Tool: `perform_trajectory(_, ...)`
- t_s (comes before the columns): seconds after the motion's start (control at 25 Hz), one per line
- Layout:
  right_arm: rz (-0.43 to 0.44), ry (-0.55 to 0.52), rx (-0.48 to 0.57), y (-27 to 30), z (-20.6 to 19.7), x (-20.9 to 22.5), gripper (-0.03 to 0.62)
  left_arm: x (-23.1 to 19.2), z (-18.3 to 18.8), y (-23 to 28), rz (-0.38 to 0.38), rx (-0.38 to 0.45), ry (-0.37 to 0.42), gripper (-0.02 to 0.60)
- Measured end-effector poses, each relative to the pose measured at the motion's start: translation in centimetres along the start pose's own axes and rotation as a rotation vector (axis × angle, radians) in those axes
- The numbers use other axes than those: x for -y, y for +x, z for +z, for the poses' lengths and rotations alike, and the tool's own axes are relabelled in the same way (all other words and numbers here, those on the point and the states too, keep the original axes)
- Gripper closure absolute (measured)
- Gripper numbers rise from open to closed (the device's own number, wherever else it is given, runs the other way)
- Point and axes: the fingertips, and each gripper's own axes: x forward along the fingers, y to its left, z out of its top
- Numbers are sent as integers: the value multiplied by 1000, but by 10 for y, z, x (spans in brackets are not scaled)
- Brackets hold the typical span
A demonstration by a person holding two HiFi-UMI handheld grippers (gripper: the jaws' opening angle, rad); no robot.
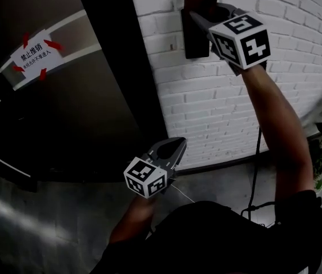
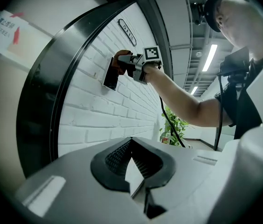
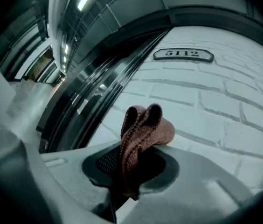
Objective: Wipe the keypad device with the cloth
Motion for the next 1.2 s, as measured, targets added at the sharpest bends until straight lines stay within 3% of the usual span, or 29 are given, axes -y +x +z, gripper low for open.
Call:
perform_trajectory(0.28, -32, 9, -10, 3, -13, 0, 525, -3, -8, -7, 7, -16, -26, 565)
perform_trajectory(1.2, 5, 85, -85, -5, -78, -30, 525, 7, -19, -15, 13, -44, -29, 565)
